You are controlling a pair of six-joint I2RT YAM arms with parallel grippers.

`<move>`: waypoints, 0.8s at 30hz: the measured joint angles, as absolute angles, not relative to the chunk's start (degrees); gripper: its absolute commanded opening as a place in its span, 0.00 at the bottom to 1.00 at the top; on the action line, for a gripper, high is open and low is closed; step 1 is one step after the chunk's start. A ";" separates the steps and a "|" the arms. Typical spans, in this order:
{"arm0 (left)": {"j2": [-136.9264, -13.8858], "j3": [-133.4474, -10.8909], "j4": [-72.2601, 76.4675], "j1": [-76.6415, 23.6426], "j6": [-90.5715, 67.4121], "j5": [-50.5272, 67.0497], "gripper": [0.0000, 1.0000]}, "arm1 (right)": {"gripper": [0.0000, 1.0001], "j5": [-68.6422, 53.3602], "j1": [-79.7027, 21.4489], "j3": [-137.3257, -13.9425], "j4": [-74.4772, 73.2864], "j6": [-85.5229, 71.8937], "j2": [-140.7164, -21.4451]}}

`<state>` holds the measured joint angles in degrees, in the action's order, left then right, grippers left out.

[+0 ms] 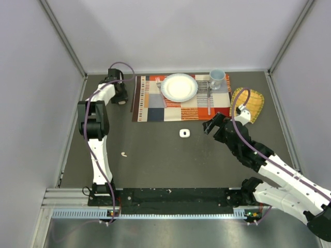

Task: Insert the wireless bluetooth earbuds into the charging case
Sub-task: Pick up the charging case from the corner of the board, then pass from the left arm to the right

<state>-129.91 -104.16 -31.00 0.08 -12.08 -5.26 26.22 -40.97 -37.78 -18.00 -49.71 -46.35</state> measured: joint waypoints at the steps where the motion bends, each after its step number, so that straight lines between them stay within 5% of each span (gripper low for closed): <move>1: -129.91 -104.16 -31.00 0.05 -12.08 -5.26 0.35 | 0.99 26.22 -40.95 -37.71 -18.00 -49.71 -46.24; 6: -129.91 -104.16 -31.03 0.05 -12.08 -5.17 0.07 | 0.99 26.20 -40.71 -37.08 -17.56 -49.71 -45.78; 13: -120.60 -89.30 -26.22 0.10 -10.87 -1.10 0.07 | 0.99 25.91 -40.45 -37.04 -17.54 -49.67 -45.76; 24: -82.28 -58.04 -17.28 -7.64 -4.58 16.53 0.07 | 0.97 15.46 -37.41 -37.30 -16.88 -47.79 -52.53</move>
